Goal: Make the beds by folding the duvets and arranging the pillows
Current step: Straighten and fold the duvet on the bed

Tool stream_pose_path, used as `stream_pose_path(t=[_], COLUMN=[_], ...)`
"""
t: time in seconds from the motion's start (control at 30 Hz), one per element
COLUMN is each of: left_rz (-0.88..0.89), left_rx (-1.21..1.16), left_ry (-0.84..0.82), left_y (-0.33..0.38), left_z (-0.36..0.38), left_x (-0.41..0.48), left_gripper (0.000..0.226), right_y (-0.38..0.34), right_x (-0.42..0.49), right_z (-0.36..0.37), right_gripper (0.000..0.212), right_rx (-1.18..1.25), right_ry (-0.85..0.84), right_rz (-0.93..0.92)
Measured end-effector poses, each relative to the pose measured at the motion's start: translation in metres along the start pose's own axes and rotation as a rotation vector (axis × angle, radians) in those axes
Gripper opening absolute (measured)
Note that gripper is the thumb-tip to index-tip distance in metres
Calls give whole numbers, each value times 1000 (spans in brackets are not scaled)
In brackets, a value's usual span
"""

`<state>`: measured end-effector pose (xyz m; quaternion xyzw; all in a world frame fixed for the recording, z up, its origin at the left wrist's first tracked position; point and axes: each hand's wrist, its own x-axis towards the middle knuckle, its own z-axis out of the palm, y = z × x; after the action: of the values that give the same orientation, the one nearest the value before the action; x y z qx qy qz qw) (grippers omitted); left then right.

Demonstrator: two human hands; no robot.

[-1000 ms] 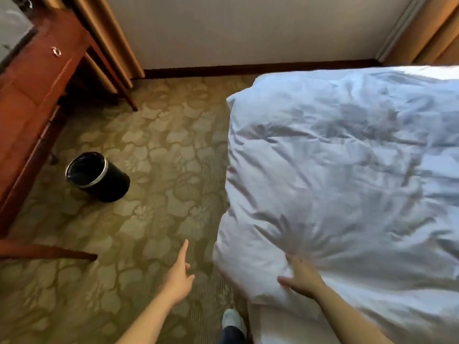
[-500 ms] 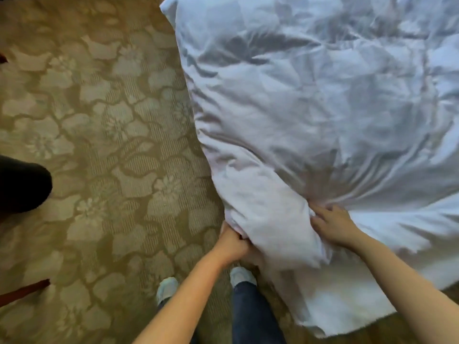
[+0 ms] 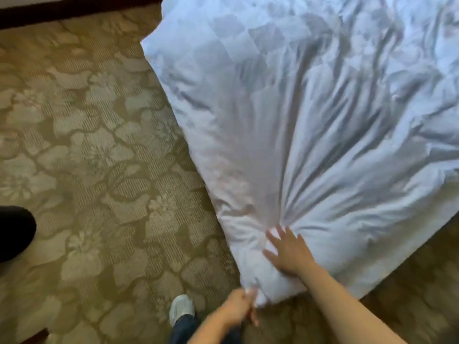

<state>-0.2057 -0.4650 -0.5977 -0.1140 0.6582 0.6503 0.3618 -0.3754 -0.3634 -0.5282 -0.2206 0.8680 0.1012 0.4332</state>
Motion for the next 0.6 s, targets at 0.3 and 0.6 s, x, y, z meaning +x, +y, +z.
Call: stream_pose_path(t=[0.3, 0.6], left_rz=[-499, -355], left_rx=[364, 156], left_ry=[431, 555], left_y=[40, 220], left_z=[-149, -248], left_x=[6, -75], left_gripper=[26, 29], right_y=[-7, 37], right_x=[14, -60], right_z=[-47, -213], right_gripper=[53, 55], right_rx=[141, 131], right_ry=[-227, -123], right_rz=[-29, 52])
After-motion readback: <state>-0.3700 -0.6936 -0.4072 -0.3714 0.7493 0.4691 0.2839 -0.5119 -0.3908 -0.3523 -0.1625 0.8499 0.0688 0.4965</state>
